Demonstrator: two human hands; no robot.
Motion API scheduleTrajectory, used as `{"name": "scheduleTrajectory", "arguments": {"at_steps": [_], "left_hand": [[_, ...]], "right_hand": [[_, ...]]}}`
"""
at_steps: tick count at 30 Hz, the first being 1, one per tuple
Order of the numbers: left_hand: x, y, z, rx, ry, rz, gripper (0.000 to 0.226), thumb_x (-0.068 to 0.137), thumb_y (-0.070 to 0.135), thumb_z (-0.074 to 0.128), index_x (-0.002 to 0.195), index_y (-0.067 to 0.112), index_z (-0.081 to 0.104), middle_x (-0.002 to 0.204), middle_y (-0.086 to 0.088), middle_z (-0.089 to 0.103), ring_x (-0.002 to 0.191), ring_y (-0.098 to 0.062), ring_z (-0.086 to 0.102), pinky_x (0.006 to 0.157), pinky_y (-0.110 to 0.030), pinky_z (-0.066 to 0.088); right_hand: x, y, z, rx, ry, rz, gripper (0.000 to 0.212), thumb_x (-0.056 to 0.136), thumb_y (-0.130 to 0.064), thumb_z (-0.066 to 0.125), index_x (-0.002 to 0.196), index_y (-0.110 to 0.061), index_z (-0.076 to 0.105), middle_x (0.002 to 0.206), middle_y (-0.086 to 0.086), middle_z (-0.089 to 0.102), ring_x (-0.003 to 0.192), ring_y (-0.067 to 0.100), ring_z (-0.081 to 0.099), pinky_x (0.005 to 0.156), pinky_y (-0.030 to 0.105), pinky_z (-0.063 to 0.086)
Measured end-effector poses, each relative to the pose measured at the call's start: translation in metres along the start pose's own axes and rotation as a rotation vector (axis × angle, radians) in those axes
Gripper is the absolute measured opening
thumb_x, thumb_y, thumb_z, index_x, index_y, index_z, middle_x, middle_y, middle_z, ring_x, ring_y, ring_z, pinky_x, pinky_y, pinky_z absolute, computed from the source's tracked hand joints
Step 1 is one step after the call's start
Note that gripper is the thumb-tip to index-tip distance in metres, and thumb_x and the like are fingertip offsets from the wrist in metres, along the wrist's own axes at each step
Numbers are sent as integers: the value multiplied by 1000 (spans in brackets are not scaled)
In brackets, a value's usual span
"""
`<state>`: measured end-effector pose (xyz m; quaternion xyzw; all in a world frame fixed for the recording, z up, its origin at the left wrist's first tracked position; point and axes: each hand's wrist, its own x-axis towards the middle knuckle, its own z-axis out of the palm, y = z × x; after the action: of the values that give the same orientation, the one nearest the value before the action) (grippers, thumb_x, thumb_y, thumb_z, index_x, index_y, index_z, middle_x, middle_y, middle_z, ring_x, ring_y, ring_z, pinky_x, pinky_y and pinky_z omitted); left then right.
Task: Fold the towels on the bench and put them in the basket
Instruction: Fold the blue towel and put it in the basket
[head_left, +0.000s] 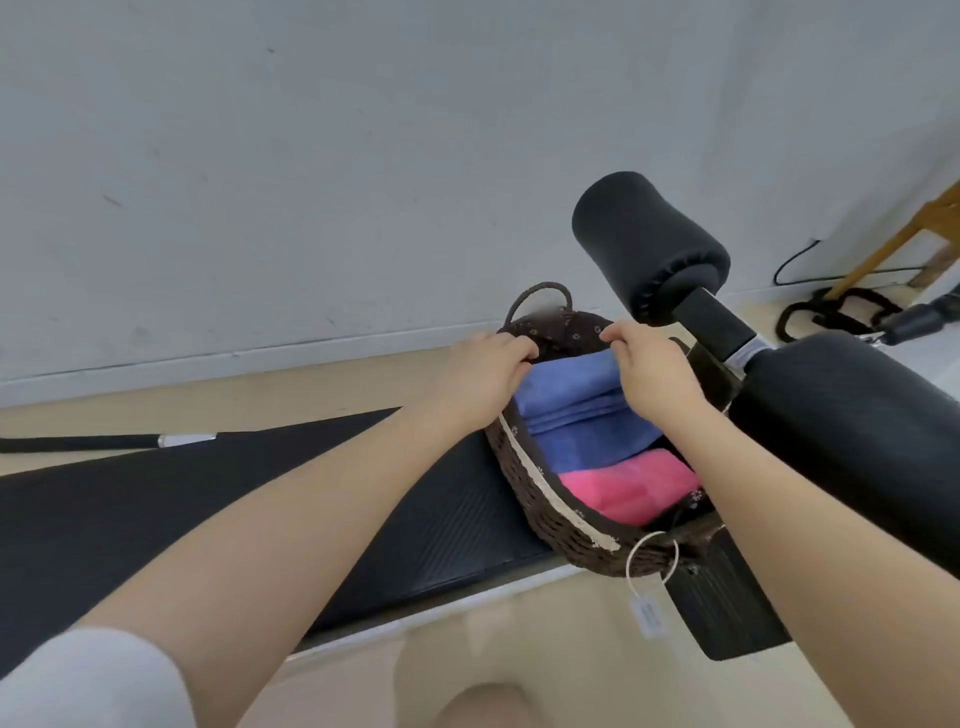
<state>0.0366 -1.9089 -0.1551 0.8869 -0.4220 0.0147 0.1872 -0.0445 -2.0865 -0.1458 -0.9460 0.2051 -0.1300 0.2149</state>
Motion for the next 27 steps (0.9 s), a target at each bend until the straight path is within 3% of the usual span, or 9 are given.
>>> {"name": "scheduleTrajectory", "arguments": {"at_steps": [3,5,7,9,12,16,20,24,27], "left_hand": [[44,-6,14,134,-230,-4,44,94,37,46,133,16,44,132,-9,51,122,-29,43,98,-36,33],[59,-10,23,191,-416,14,50,91,47,48,128,13,45,126,-11,54,119,-31,44,97,-39,30],[64,-12,27,193,-526,18,54,86,55,50,120,13,47,122,-10,55,121,-29,42,104,-49,22],[63,-8,24,168,-631,1,61,80,61,54,118,14,49,120,-8,55,125,-28,36,108,-60,7],[61,1,15,107,-701,-91,61,75,60,61,113,13,53,107,-8,55,117,-27,40,109,-60,4],[61,5,12,102,-607,-169,54,77,53,62,108,10,48,103,-6,58,117,-26,41,112,-61,1],[59,5,19,217,-688,-115,65,83,55,54,126,9,41,127,-4,51,133,-26,26,108,-64,-7],[55,10,8,167,-619,-124,84,84,55,52,147,12,16,145,-5,33,138,-25,21,112,-57,-5],[45,13,-25,76,-518,-130,71,89,46,47,146,14,20,148,-3,29,139,-22,20,116,-43,7]], "right_hand": [[31,18,0,-136,-291,-127,48,93,-5,46,140,-13,41,144,8,44,132,24,39,105,26,27],[49,21,-2,-207,-541,-103,66,87,-6,55,146,-17,29,150,5,35,137,22,33,108,25,25],[64,17,-5,-317,-748,-41,84,81,-12,64,150,-19,16,152,8,29,139,25,28,111,32,27],[68,9,-8,-509,-867,-49,88,77,-21,69,148,-17,18,148,11,31,135,30,30,109,39,32],[66,10,-9,-669,-816,-156,67,74,-32,70,131,-15,39,130,10,44,120,31,40,95,38,37],[73,16,-16,-554,-740,-144,54,74,-29,68,117,-11,42,119,10,44,112,30,42,82,35,36],[70,22,-2,-594,-836,-162,63,76,-30,67,128,-10,37,129,13,42,120,31,40,97,38,35],[74,14,-16,-540,-778,-206,95,74,-40,70,148,-15,16,150,11,22,139,28,20,114,39,19],[77,-13,-43,-473,-771,-220,84,82,-43,64,147,-15,19,153,9,20,141,27,20,114,39,22]]}}
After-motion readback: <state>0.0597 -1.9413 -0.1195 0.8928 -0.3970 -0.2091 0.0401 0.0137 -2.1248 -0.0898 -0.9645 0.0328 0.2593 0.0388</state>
